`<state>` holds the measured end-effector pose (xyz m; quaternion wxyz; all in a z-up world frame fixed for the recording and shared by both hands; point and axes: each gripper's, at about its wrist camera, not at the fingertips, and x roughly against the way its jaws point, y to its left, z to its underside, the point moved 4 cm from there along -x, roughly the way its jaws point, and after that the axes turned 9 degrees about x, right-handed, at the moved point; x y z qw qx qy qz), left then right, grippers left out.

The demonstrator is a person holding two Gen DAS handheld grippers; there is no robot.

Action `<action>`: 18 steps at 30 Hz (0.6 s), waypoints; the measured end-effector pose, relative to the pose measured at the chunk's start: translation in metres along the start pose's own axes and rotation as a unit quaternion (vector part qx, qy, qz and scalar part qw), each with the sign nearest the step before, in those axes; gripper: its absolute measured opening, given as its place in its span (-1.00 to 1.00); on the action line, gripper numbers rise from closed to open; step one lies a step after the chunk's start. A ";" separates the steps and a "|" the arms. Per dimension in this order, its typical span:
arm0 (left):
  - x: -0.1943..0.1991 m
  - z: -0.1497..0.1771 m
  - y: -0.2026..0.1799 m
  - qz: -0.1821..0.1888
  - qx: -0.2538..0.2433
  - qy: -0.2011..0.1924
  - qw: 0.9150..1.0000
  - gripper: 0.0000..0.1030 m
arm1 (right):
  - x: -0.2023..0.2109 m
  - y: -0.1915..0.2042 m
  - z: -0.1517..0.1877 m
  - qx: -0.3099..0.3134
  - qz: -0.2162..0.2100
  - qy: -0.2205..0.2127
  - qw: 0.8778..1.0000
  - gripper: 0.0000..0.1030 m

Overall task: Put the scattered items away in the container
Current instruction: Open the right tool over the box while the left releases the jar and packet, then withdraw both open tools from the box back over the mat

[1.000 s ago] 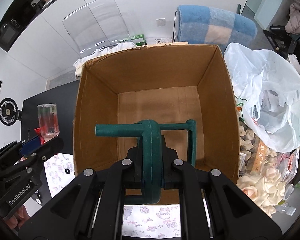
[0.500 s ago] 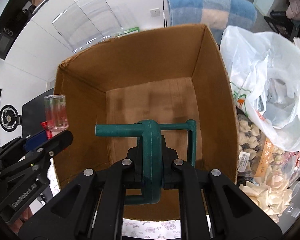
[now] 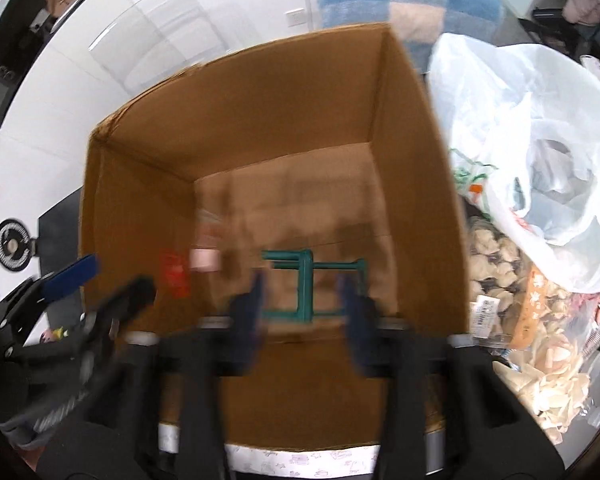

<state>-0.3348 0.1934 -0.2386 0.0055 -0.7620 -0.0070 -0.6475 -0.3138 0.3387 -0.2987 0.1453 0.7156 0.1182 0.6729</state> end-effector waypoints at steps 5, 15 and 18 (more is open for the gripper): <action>0.008 0.002 0.007 -0.002 0.008 -0.001 1.000 0.82 | 0.008 -0.001 0.004 -0.003 0.005 -0.019 1.000 0.82; 0.045 0.013 0.031 -0.005 -0.003 -0.024 1.000 0.82 | 0.026 0.030 0.017 0.038 0.034 -0.041 0.998 0.95; 0.056 0.018 0.044 -0.001 0.002 -0.028 1.000 0.82 | 0.030 0.045 0.022 0.048 0.035 -0.041 0.997 1.00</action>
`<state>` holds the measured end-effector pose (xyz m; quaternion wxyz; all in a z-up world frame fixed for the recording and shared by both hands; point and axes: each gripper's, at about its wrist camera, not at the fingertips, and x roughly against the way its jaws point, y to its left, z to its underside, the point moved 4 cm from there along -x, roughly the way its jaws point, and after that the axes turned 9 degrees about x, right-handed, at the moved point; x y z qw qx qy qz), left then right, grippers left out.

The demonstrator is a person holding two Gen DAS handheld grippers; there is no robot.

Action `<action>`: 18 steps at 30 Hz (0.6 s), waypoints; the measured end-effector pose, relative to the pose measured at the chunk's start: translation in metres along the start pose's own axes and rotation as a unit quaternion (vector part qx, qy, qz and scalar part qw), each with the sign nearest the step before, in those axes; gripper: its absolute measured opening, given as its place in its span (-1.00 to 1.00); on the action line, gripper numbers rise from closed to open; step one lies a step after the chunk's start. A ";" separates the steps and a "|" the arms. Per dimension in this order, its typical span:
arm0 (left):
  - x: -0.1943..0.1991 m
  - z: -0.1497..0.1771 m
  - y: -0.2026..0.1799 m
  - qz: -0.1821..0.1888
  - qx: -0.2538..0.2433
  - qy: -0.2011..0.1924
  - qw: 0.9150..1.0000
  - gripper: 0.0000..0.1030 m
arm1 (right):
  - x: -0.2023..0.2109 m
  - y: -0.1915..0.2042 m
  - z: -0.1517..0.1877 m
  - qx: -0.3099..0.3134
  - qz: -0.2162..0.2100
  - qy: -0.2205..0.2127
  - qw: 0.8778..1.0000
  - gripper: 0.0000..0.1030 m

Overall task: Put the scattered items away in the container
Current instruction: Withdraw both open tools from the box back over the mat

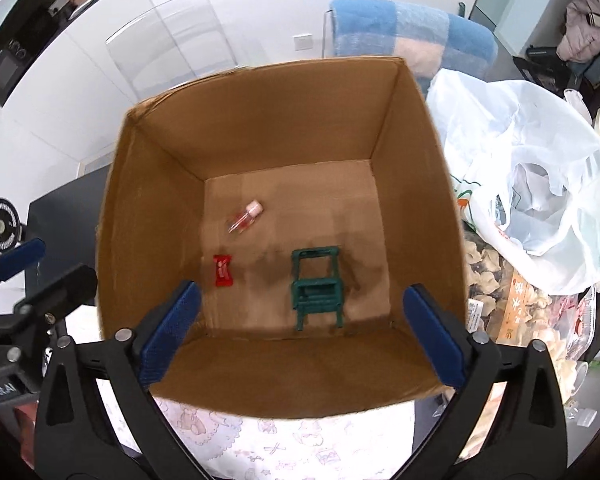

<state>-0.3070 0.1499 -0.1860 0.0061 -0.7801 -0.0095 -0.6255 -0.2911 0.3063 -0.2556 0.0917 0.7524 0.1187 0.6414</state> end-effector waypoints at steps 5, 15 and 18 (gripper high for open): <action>0.018 0.011 0.031 0.003 0.012 -0.004 1.000 0.82 | 0.015 0.030 0.005 0.016 -0.003 -0.007 1.000 1.00; 0.053 0.048 0.104 0.009 0.047 -0.016 0.999 0.82 | 0.039 0.090 0.027 0.032 -0.010 -0.020 0.999 1.00; 0.061 0.062 0.127 0.008 0.053 -0.023 0.998 0.82 | 0.043 0.110 0.040 0.036 -0.013 -0.020 0.999 1.00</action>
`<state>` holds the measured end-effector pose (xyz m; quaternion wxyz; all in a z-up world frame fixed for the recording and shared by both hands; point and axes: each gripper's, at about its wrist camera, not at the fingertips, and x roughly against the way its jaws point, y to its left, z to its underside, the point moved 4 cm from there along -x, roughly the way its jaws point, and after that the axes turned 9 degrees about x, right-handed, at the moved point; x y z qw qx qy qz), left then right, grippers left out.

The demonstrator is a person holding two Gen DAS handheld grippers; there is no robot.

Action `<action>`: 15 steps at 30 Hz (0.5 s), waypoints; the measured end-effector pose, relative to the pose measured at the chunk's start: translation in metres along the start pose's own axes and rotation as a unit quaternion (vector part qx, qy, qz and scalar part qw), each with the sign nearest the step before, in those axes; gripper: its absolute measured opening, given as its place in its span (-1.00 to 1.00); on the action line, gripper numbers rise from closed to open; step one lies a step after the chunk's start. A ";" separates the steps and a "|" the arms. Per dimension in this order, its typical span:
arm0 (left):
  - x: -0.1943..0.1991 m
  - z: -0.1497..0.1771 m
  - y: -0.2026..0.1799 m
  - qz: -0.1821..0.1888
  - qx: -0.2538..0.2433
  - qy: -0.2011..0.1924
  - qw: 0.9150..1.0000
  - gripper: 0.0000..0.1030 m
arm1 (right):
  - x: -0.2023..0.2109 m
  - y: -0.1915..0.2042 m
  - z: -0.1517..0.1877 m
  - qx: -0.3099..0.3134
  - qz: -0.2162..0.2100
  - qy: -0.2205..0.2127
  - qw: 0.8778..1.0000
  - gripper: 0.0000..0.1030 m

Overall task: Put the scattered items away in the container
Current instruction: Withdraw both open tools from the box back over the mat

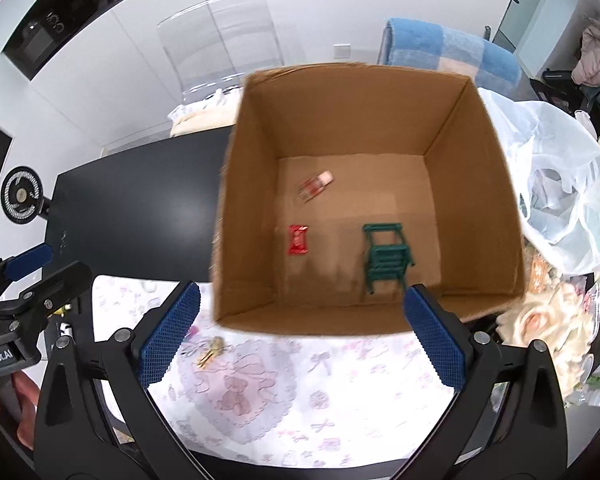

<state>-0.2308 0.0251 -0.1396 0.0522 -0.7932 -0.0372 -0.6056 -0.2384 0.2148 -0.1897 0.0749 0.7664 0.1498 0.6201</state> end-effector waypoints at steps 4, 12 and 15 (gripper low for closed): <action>0.005 0.020 0.030 -0.005 0.004 0.004 1.000 0.82 | 0.004 0.026 0.017 0.007 -0.001 -0.004 1.000 1.00; 0.004 0.055 0.079 -0.012 0.017 0.021 1.000 0.82 | -0.001 0.082 0.054 0.020 -0.019 0.005 1.000 1.00; 0.004 0.068 0.095 -0.018 0.019 0.026 0.999 0.82 | -0.008 0.100 0.067 0.024 -0.024 0.012 0.999 0.99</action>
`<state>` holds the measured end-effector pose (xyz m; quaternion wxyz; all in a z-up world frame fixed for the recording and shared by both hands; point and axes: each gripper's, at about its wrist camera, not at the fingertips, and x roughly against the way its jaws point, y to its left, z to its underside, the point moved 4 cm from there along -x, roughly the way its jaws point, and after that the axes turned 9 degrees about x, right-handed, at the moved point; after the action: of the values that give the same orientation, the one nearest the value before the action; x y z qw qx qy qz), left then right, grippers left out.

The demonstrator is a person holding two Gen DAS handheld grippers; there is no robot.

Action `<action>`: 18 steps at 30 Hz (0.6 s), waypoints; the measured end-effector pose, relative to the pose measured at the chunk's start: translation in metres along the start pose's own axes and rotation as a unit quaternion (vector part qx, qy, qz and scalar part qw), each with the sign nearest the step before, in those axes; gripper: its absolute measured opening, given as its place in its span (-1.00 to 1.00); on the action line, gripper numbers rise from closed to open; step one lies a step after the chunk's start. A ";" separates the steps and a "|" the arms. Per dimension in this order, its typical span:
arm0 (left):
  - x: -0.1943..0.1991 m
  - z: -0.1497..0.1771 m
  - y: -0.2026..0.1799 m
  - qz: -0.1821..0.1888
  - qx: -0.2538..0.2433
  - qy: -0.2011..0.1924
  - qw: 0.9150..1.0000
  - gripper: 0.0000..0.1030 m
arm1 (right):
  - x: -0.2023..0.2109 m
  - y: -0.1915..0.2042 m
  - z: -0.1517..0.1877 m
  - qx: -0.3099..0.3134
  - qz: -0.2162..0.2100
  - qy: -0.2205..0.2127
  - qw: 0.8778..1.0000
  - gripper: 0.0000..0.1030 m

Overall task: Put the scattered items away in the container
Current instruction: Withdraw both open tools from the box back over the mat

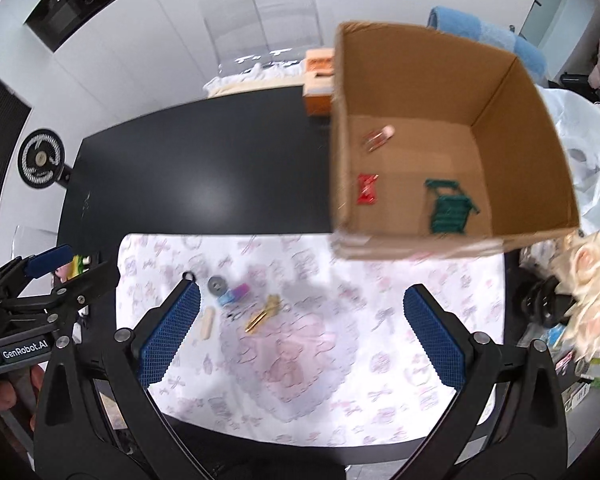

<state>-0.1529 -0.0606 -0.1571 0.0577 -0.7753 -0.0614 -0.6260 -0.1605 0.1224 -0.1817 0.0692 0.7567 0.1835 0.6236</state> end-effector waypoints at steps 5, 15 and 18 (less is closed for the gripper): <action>-0.005 0.022 0.026 -0.004 0.002 0.014 1.000 0.82 | -0.016 0.022 0.021 -0.001 -0.014 0.015 1.000 0.99; -0.040 0.062 0.053 -0.005 0.018 0.045 0.999 0.82 | -0.048 0.043 0.046 0.017 -0.009 0.047 0.999 0.99; -0.053 0.072 0.054 0.000 0.018 0.056 0.998 0.82 | -0.058 0.045 0.049 0.014 -0.016 0.050 0.999 0.99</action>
<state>-0.0859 -0.1035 -0.2245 0.0744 -0.7378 -0.0693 -0.6673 -0.1132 0.0662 -0.2302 0.0595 0.7227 0.2078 0.6565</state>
